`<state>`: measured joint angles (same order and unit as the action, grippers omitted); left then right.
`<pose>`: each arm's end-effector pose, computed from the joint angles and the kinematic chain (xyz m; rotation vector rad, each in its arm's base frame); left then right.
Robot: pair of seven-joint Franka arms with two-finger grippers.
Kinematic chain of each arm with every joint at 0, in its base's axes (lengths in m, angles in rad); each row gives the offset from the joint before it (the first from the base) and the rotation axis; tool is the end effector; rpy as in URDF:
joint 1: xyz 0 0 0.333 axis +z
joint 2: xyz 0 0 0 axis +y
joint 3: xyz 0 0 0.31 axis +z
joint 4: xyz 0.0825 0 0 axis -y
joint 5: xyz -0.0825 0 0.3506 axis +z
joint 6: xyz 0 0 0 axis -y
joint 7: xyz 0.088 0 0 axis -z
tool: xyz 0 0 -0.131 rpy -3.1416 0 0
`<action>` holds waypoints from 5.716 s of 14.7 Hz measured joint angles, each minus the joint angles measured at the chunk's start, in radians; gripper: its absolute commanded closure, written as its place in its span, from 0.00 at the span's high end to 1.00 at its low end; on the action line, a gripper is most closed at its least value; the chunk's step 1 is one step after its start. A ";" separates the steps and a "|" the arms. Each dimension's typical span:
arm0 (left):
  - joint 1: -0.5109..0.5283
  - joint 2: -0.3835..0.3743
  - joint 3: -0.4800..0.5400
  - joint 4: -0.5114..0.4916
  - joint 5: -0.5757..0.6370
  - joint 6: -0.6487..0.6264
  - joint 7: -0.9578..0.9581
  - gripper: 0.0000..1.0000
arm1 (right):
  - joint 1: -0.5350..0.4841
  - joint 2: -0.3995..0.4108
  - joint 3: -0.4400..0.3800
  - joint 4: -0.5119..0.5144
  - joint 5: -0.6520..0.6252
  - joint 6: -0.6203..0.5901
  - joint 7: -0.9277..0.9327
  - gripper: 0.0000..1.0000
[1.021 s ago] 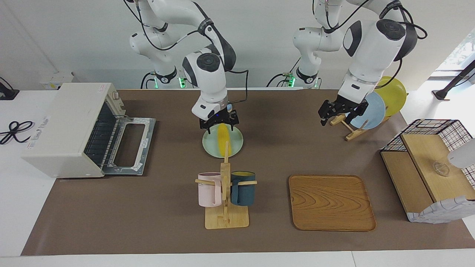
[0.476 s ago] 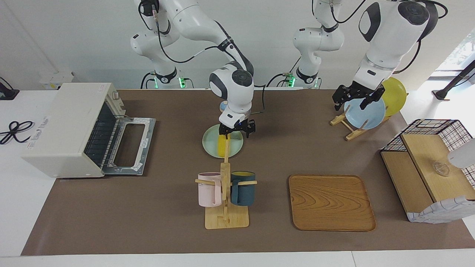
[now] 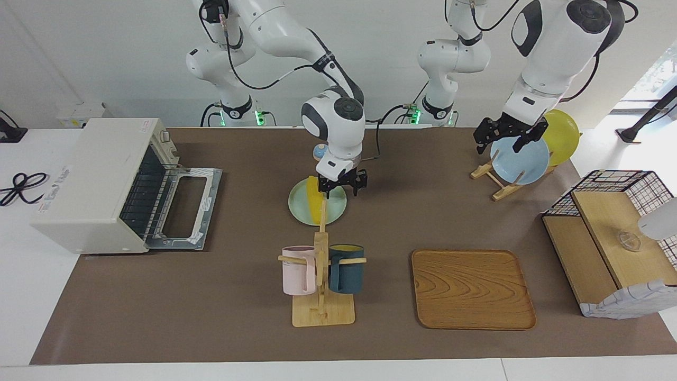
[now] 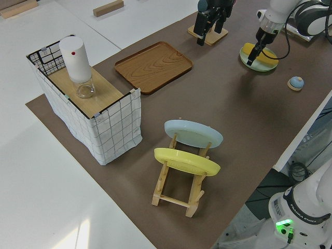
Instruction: Put corn in oven
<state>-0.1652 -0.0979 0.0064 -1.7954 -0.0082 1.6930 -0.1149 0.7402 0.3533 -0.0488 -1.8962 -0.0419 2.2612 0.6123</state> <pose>0.4910 -0.0795 0.5557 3.1328 -0.0672 -0.0089 0.4617 0.3815 0.3098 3.1044 0.1689 0.0613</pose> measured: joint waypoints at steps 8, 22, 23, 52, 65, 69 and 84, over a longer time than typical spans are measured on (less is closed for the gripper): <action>0.006 0.104 0.013 0.133 0.002 -0.013 0.000 1.00 | 0.004 0.012 0.002 -0.009 0.000 0.021 0.000 0.59; 0.028 0.094 -0.002 0.187 0.002 -0.066 0.005 1.00 | 0.001 0.003 -0.001 0.012 -0.008 -0.038 -0.001 0.00; 0.028 0.093 -0.002 0.184 0.002 -0.066 0.005 1.00 | -0.004 0.003 -0.002 0.050 -0.024 -0.095 -0.005 0.00; 0.031 0.094 0.009 0.172 0.002 -0.075 0.004 1.00 | -0.626 -0.261 -0.015 -0.110 -0.235 -0.428 -0.712 0.00; 0.031 0.094 0.009 0.172 0.002 -0.075 0.004 1.00 | -0.726 -0.306 -0.014 -0.228 -0.236 -0.333 -0.812 0.00; 0.031 0.094 0.009 0.172 0.002 -0.076 0.004 1.00 | -0.739 -0.314 -0.014 -0.240 -0.235 -0.333 -0.812 0.00; 0.031 0.094 0.009 0.172 0.002 -0.076 0.004 1.00 | -0.755 -0.320 -0.012 -0.264 -0.231 -0.327 -0.812 0.25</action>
<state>-0.1347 -0.0044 0.0150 -1.6232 -0.0063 1.6174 -0.1106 -0.0151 0.0329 -0.0610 -2.1604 -0.2729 1.9340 -0.1993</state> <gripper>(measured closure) 0.000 0.802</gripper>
